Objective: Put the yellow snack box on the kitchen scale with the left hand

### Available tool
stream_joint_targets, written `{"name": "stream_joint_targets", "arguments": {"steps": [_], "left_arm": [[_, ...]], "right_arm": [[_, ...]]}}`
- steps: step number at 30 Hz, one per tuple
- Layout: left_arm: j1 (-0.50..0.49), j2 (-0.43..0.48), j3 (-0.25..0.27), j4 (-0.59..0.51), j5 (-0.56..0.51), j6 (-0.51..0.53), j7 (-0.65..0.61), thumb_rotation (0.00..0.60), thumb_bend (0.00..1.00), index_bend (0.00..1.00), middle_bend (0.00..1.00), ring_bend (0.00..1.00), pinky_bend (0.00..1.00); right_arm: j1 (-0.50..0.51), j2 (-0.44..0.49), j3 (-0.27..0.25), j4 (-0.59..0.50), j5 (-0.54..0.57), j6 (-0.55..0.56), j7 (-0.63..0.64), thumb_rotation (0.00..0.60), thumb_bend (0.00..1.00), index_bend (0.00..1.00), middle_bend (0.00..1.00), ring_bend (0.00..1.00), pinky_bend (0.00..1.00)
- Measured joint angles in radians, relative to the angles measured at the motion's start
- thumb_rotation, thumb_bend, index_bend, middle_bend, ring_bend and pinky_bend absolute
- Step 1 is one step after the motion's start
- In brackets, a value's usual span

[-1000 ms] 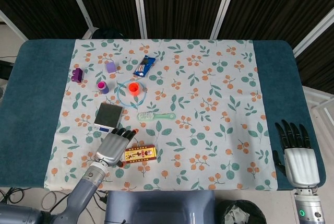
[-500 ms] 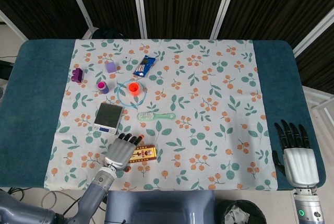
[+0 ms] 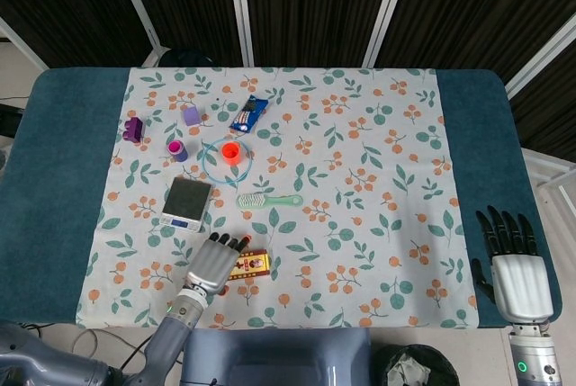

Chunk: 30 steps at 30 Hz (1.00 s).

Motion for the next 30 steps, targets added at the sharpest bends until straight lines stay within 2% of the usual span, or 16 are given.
{"name": "stream_joint_targets", "arguments": {"steps": [8,16,22,30], "left_arm": [[0.000,-0.017,0.006,0.037,0.027,0.004,-0.002,0.600,0.40,0.24,0.52,0.41,0.46],[-0.006,0.028,-0.004,0.029,0.102,-0.010,-0.043,0.600,0.43,0.26,0.54,0.42,0.46],[-0.019,0.133,-0.005,0.027,0.204,-0.053,-0.106,0.600,0.43,0.27,0.54,0.42,0.45],[-0.046,0.350,0.026,0.087,0.331,-0.191,-0.225,0.600,0.43,0.27,0.54,0.42,0.45]], "right_arm": [[0.000,0.002,0.001,0.001,0.003,-0.001,0.004,0.600,0.51,0.03,0.07,0.06,0.01],[0.000,0.002,0.001,0.001,0.004,-0.001,0.006,0.600,0.51,0.03,0.07,0.06,0.01],[0.000,0.002,-0.001,0.001,0.003,-0.002,0.002,0.600,0.51,0.03,0.07,0.06,0.01],[0.005,-0.007,-0.006,-0.002,0.002,-0.014,-0.017,0.600,0.51,0.03,0.07,0.06,0.01]]}}
